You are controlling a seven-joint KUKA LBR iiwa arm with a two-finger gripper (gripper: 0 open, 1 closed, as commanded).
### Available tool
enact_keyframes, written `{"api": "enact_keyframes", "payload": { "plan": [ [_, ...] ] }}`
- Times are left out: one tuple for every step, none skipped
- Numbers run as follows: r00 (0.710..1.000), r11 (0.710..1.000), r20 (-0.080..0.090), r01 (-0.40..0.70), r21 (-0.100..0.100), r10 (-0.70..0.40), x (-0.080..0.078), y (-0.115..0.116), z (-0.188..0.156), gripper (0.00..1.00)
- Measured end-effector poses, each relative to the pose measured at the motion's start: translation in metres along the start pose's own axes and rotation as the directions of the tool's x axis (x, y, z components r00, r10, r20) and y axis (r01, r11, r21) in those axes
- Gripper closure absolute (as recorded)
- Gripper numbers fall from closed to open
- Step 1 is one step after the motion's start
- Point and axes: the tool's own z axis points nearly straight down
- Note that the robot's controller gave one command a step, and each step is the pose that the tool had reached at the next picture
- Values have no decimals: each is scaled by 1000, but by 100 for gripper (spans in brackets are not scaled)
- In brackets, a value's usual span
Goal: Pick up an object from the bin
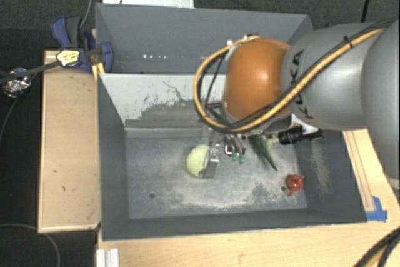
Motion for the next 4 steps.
{"api": "enact_keyframes", "payload": {
  "plan": [
    [971, 971, 10, 240, -2, -240, -26, -10, -1, 0],
    [981, 981, 7, 194, -2, -194, -30, -13, 45, 0],
    [987, 987, 11, 161, -3, -161, -30, -7, 78, 100],
    [987, 987, 11, 161, -3, -161, -30, -7, 78, 100]
  ]
}}
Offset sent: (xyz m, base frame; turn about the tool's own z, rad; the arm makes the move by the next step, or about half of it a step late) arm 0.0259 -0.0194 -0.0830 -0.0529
